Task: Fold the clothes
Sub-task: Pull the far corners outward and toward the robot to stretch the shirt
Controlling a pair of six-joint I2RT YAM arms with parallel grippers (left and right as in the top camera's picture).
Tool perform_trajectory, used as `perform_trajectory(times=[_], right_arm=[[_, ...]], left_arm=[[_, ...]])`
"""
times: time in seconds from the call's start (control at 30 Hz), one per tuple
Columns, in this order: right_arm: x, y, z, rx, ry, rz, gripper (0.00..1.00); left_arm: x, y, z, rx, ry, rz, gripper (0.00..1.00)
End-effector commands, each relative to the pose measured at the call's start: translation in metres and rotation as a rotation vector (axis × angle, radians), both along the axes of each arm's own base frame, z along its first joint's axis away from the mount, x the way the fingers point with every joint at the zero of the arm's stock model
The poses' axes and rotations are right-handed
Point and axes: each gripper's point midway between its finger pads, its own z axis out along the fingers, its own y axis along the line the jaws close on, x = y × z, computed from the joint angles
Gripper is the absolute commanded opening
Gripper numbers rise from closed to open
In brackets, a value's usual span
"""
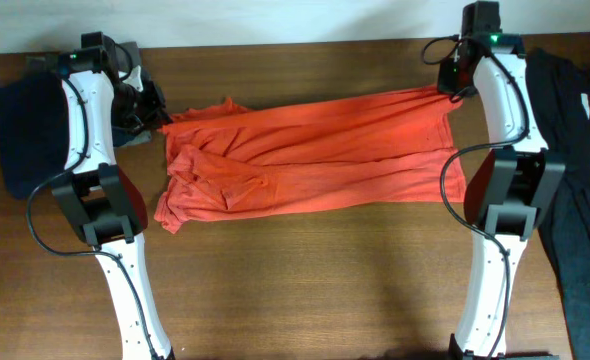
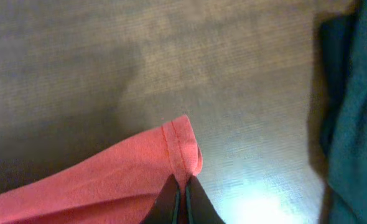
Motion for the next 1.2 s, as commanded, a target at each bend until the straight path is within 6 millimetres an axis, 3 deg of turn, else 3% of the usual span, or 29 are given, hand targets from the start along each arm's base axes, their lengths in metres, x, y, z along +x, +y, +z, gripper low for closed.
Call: perform_trajectory(times=[0.0,0.27,0.47,0.73,1.0,1.17], right_arm=[[-0.001,-0.019,0.044,-0.06,-0.069,-0.051,0.04],[-0.01,-0.018,0.048,-0.057,-0.044,-0.05,0.04],[-0.022,-0.016,0.045,-0.051,0.008,-0.048,0.04],[-0.041,-0.014,0.044,-0.044,0.076,-0.047,0.04],[-0.059,-0.017,0.04,-0.036,0.15,-0.054,0.04],[-0.065,-0.03,0.04,-0.033,0.16,-0.081,0.05]], left_arm=[[-0.002,0.028,0.03,0.136,-0.052,-0.003,0.01],[-0.014,0.034,0.06,0.208,-0.065,-0.025,0.01],[-0.026,0.013,0.058,0.204,-0.016,-0.09,0.0],[-0.05,0.001,0.053,0.314,0.097,-0.157,0.01],[-0.055,0.003,0.052,0.341,0.119,-0.163,0.01],[-0.055,0.002,0.052,0.34,0.118,-0.166,0.01]])
